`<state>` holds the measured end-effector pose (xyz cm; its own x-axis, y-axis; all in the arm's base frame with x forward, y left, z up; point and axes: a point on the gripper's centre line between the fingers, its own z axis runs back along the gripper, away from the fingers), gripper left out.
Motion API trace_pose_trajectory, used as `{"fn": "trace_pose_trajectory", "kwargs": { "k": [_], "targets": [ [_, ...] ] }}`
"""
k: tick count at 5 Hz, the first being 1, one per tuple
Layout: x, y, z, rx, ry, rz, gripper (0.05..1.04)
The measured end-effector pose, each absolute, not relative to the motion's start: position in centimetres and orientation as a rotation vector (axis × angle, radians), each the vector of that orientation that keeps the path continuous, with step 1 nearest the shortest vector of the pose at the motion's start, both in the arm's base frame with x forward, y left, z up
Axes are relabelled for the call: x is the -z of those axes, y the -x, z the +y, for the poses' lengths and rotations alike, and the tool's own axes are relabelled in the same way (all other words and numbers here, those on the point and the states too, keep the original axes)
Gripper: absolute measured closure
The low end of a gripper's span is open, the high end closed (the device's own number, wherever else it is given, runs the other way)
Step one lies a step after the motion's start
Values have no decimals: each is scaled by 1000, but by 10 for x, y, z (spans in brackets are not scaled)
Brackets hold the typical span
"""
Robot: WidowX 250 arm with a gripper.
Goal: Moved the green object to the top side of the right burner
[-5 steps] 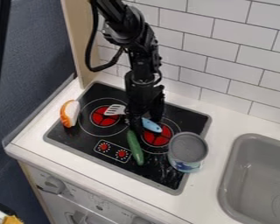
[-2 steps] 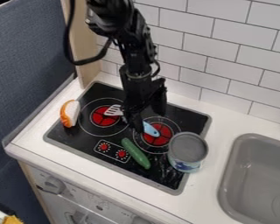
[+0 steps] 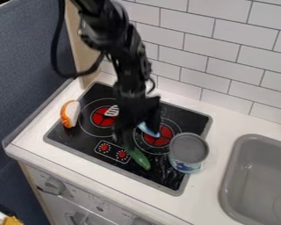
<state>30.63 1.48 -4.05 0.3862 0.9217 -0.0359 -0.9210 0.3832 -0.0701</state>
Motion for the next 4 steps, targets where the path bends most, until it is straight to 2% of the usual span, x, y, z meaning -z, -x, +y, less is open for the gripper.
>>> {"fn": "trace_pose_trajectory", "kwargs": {
  "k": [1, 2, 3, 4],
  "targets": [
    [49, -299, 17, -1113, 27, -44, 83],
    [66, -294, 16, -1083, -50, -31, 83],
    [68, -308, 15, -1059, -44, -41, 138],
    [72, -319, 13, -1042, -25, -58, 418]
  ]
}}
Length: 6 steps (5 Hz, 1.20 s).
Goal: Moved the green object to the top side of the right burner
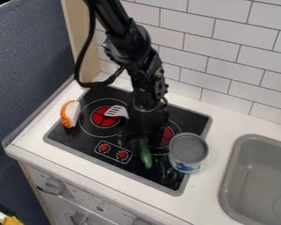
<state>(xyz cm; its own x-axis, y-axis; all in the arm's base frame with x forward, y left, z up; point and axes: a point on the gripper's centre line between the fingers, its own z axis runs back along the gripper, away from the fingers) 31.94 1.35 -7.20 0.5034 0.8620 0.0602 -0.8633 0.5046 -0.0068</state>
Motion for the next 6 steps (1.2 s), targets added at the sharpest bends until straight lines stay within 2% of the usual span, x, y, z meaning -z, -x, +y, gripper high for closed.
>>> {"fn": "trace_pose_trajectory", "kwargs": {
  "k": [1, 2, 4, 5, 6],
  "targets": [
    [71, -316, 10, -1033, 2, -60, 689],
    [69, -313, 11, -1041, 21, -47, 754],
    [62, -300, 18, -1112, 33, 9, 754],
    [39, -313, 16, -1147, 78, -27, 754],
    [31, -320, 9, -1182, 79, -36, 754]
  ]
}}
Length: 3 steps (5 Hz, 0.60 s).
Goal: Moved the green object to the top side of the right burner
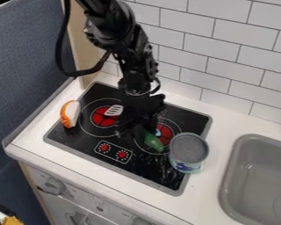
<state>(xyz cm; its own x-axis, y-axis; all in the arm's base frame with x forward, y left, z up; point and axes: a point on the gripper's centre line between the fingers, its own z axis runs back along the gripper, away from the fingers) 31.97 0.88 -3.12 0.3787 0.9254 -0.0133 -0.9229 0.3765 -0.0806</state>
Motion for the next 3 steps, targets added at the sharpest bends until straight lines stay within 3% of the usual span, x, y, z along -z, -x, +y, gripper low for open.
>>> {"fn": "trace_pose_trajectory", "kwargs": {
  "k": [2, 3],
  "targets": [
    [8, -349, -3, -1359, 140, -106, 754],
    [10, -368, -9, -1391, 124, -126, 754]
  ]
}}
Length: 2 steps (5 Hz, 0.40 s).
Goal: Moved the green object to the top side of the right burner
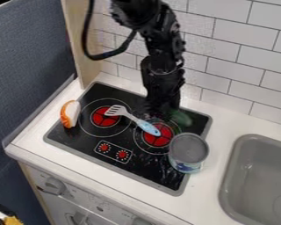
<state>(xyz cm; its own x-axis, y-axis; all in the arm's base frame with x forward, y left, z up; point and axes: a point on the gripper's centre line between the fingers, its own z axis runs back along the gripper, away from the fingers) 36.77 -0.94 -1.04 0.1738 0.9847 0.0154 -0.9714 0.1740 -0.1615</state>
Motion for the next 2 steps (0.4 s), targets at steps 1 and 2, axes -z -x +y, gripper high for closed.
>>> {"fn": "trace_pose_trajectory", "kwargs": {
  "k": [1, 2],
  "targets": [
    [25, -388, -12, -1411, 114, -124, 754],
    [43, -401, -16, -1412, 78, -110, 754]
  ]
}}
